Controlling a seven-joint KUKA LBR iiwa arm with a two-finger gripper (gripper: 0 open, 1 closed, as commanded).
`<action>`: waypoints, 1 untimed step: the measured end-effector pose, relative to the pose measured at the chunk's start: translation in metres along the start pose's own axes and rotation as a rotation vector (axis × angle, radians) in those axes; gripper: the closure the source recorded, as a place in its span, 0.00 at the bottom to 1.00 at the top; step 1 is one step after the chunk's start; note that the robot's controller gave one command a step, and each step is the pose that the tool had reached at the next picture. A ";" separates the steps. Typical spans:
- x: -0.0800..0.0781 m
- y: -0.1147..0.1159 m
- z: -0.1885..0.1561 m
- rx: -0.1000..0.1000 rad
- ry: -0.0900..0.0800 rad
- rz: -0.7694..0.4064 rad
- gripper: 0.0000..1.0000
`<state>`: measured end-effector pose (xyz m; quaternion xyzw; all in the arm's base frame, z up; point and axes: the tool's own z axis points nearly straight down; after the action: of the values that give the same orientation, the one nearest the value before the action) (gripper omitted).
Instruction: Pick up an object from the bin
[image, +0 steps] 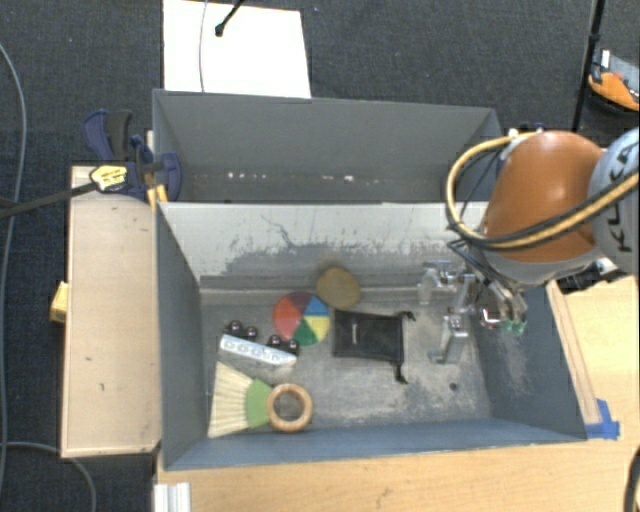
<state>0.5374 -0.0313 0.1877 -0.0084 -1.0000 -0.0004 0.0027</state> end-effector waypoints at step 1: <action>-0.002 0.000 -0.005 0.001 -0.009 -0.001 0.00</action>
Offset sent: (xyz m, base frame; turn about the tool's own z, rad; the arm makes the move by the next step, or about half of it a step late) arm 0.0196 0.0472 -0.1177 0.0417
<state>0.5391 -0.0312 0.1923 -0.0077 -1.0000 0.0000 -0.0016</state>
